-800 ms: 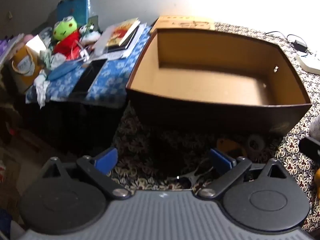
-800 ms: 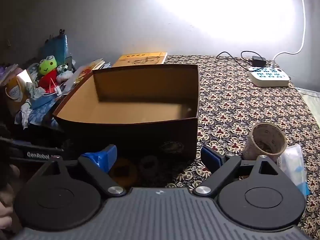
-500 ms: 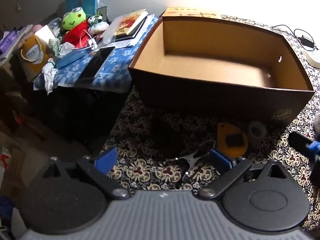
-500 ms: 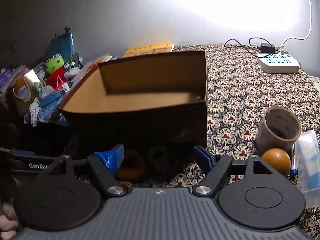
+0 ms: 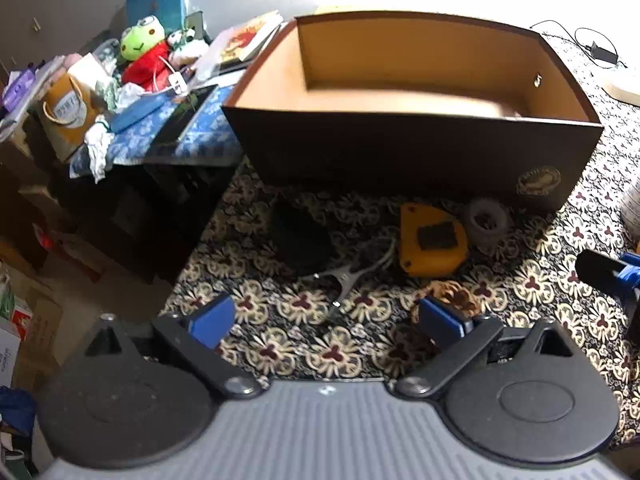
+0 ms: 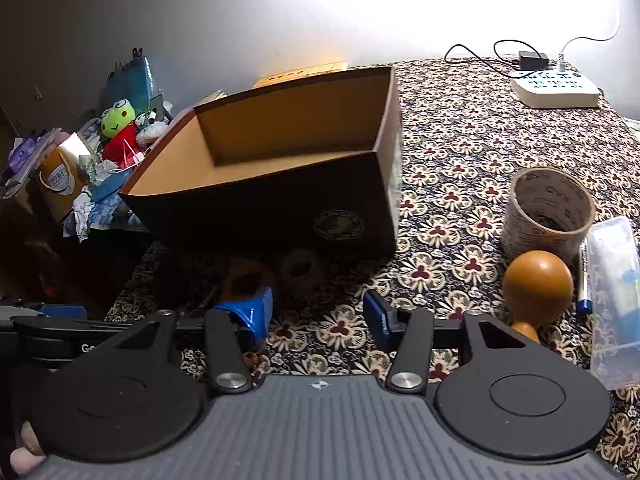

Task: Organize rigid objects
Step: 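Move the right gripper toward the pine cone on the tablecloth, then close the right gripper on the pine cone, then lift the pine cone with the right gripper and carry it over the box, then lower the pine cone into the box and open the right gripper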

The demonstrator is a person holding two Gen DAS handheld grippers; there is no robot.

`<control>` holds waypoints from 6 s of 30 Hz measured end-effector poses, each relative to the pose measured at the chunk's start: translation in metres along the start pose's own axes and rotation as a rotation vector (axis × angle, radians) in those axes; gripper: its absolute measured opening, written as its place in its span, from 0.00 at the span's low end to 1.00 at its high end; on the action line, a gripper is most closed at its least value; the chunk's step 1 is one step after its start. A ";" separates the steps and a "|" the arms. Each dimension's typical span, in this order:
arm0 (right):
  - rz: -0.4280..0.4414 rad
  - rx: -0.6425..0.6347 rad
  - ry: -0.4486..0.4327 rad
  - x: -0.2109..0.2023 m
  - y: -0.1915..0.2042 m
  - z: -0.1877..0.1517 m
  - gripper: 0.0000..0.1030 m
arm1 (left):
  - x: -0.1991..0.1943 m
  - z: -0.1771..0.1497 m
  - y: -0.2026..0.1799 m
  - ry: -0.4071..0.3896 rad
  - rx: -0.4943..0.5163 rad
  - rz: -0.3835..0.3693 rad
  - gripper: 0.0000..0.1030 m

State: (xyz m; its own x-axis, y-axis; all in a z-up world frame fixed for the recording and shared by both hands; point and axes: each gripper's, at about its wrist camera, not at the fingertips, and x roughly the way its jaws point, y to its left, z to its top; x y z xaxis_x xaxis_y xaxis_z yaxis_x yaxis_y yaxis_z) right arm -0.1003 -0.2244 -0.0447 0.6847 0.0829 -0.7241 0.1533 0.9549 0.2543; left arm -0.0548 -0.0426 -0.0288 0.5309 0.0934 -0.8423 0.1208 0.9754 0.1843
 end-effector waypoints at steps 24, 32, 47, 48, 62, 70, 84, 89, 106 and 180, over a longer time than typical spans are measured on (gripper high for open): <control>0.144 0.100 0.138 0.011 -0.022 -0.008 0.21 | 0.007 -0.022 0.011 0.024 0.050 -0.047 0.96; 0.138 0.124 0.151 0.016 -0.014 -0.001 0.22 | 0.019 -0.011 0.010 0.042 0.086 -0.098 0.96; 0.149 0.154 0.191 0.030 -0.001 0.008 0.22 | 0.033 0.000 0.018 0.067 0.140 -0.141 0.96; 0.150 0.155 0.196 0.032 0.000 0.007 0.22 | 0.033 -0.001 0.018 0.065 0.143 -0.140 0.96; 0.235 0.229 0.249 0.044 0.004 0.001 0.22 | 0.016 -0.018 0.041 -0.069 0.143 -0.369 0.96; 0.307 0.308 0.280 0.051 -0.001 -0.002 0.23 | 0.015 -0.026 0.024 -0.111 0.211 -0.574 0.96; 0.269 0.339 0.323 0.073 0.002 -0.003 0.27 | 0.069 -0.016 0.005 0.020 0.245 -0.664 0.55; 0.245 0.351 0.337 0.080 0.004 -0.003 0.28 | 0.078 -0.011 0.003 0.029 0.265 -0.684 0.47; 0.233 0.367 0.317 0.052 0.002 0.010 0.23 | 0.057 0.007 -0.004 0.008 0.433 -0.772 0.41; 0.491 0.428 0.358 0.285 0.037 0.188 0.22 | 0.161 0.218 0.033 -0.079 0.367 -0.482 0.53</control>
State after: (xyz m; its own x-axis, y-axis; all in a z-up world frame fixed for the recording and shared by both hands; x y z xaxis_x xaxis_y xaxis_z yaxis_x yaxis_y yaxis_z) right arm 0.2349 -0.2193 -0.1212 0.4828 0.6292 -0.6091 0.2043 0.5954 0.7770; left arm 0.2180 -0.0386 -0.0479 0.4036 -0.3700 -0.8368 0.6363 0.7707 -0.0338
